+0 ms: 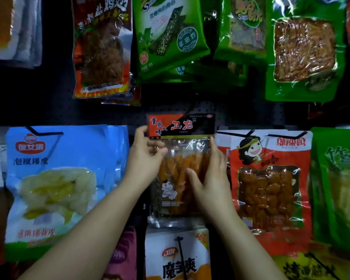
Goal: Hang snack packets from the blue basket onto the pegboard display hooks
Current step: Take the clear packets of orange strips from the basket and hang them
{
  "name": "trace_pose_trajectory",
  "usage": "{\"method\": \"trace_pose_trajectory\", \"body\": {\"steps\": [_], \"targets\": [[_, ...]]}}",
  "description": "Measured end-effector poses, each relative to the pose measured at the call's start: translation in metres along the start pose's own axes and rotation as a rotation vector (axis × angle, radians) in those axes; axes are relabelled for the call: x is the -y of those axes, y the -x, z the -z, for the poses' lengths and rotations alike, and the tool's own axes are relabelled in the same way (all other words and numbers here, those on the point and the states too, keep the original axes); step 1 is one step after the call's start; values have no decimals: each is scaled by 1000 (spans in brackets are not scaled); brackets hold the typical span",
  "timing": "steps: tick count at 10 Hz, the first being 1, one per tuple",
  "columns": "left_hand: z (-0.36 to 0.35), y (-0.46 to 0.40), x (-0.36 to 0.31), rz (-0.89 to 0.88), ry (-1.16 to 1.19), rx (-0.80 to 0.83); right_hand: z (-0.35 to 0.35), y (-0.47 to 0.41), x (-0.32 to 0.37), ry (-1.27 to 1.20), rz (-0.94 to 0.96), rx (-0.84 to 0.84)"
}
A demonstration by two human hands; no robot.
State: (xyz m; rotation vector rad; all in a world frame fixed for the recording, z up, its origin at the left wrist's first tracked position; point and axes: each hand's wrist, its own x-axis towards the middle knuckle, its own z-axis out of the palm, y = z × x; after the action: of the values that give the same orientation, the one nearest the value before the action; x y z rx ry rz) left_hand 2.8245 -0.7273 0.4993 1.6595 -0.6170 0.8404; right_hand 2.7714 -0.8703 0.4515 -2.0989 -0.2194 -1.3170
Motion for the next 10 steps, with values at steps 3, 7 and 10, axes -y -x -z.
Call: {"method": "trace_pose_trajectory", "body": {"steps": [3,7,10], "targets": [[-12,10,29,-37,-226,-128,-24,0,-25,-144,-105,39],[-20,54,49,224,112,114,-35,14,-43,-518,-299,162],[-17,83,68,255,153,119,-45,52,-57,-580,-368,222]]}}
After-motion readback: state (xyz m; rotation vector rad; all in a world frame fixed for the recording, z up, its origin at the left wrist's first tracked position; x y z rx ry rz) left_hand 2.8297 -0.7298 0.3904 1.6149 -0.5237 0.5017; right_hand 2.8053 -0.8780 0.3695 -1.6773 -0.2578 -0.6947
